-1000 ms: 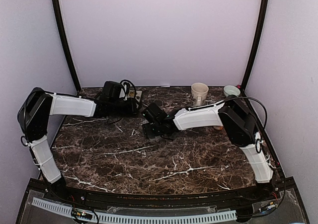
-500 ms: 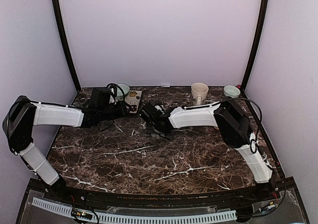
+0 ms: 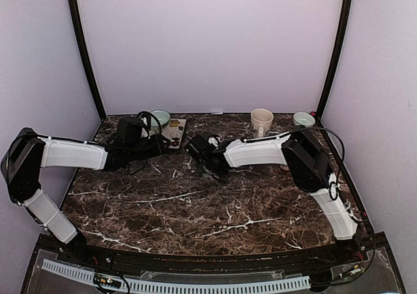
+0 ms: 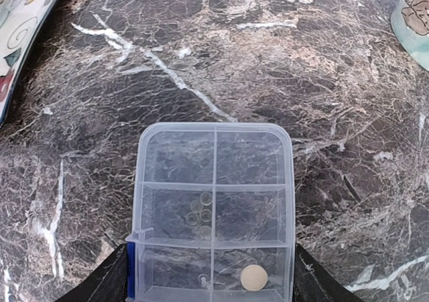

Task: Sort the pills into containers
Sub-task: Adjust the pill container at the center of the board.

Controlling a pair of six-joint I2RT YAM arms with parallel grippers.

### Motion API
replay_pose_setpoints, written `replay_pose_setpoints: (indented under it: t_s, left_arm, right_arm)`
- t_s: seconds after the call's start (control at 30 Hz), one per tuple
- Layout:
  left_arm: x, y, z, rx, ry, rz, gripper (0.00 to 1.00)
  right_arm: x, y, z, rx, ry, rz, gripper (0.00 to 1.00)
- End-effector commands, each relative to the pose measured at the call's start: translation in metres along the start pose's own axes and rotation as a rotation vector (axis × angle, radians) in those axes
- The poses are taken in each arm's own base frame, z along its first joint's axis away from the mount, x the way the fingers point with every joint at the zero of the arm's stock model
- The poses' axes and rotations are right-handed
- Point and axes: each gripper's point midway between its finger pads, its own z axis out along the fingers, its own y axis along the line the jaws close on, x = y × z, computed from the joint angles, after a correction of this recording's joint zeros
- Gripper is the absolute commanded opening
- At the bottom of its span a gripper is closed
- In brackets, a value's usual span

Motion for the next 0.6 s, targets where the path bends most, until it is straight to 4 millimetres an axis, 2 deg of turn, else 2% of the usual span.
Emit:
replay_pose_setpoints:
  t_s: [0.0,0.13,0.17,0.2,0.4,0.57]
  left_arm:
    - [-0.011,-0.006,-0.009,0.021,-0.042,0.0,0.42]
    - [-0.009,-0.006,-0.008,0.022,-0.036,-0.001,0.42]
    - [-0.011,-0.006,-0.008,0.023,-0.039,-0.002,0.42]
    - [-0.01,-0.006,-0.008,0.023,-0.037,-0.001,0.42]
    - [-0.014,-0.008,-0.01,0.019,-0.042,0.007,0.42]
    - [-0.02,-0.007,-0.015,0.004,-0.061,0.028,0.42]
  right_arm:
    - [0.04,-0.025,0.02,0.026,0.108,-0.081,0.72]
    - [0.036,-0.023,0.013,-0.006,0.095,-0.078,0.9]
    - [0.034,-0.023,0.011,-0.01,0.087,-0.08,0.98]
    - [0.032,-0.022,0.008,-0.016,0.081,-0.084,1.0]
    - [0.017,-0.018,-0.01,-0.029,0.032,-0.122,1.0]
    - [-0.004,-0.006,-0.047,-0.068,-0.044,-0.158,1.0]
